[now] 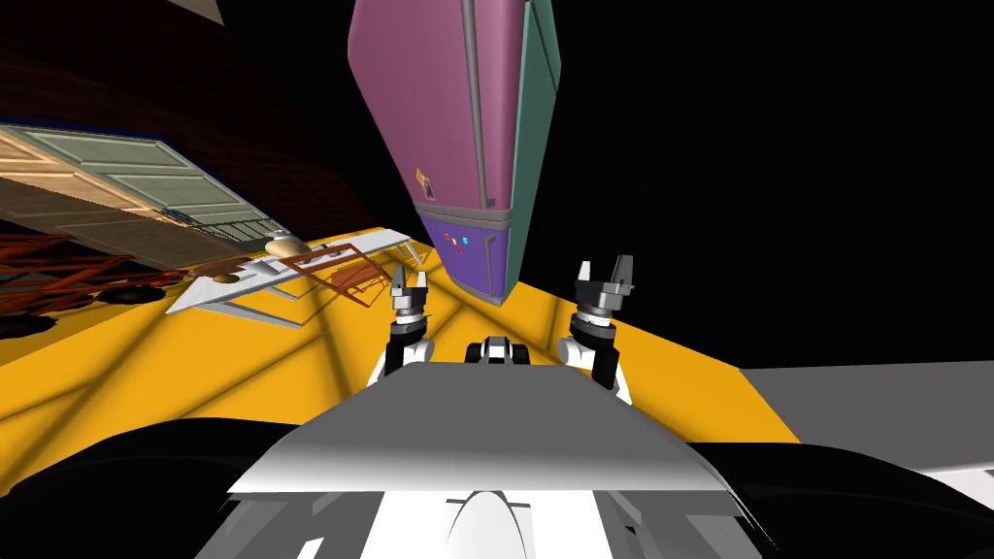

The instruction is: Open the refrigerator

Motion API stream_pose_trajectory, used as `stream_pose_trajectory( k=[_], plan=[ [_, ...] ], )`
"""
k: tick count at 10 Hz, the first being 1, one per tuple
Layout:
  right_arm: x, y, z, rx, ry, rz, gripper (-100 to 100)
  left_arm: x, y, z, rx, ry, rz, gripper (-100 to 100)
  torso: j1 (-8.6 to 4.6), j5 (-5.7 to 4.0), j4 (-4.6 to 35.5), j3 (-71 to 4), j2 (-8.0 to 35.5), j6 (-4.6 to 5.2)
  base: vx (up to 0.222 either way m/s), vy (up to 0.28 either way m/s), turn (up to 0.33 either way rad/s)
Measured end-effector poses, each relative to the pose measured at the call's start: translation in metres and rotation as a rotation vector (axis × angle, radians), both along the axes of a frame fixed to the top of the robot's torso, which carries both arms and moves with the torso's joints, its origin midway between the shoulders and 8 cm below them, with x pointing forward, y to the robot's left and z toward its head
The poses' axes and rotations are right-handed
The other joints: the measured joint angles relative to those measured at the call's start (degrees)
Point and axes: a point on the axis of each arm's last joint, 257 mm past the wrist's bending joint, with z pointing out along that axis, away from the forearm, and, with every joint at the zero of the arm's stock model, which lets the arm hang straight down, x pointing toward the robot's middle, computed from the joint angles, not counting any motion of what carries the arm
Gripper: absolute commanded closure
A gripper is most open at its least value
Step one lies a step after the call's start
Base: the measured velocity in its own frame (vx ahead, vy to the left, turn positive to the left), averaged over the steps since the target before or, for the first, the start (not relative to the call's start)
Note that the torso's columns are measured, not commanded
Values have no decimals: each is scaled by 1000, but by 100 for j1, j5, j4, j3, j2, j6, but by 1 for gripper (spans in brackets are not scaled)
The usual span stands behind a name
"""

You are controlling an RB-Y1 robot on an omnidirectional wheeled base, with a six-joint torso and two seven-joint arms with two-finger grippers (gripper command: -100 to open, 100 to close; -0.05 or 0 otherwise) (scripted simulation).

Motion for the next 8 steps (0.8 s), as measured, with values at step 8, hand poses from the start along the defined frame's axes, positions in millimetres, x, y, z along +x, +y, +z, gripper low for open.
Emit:
stream_pose_trajectory(
  k=[8],
  plan=[
    [0, 0, 0, 0, 0, 0, 0, 5, 42, -43, 152, 167, -36, -100, -6, -2, -1, -4, -6, 0, 54, -88, -49]
  ],
)
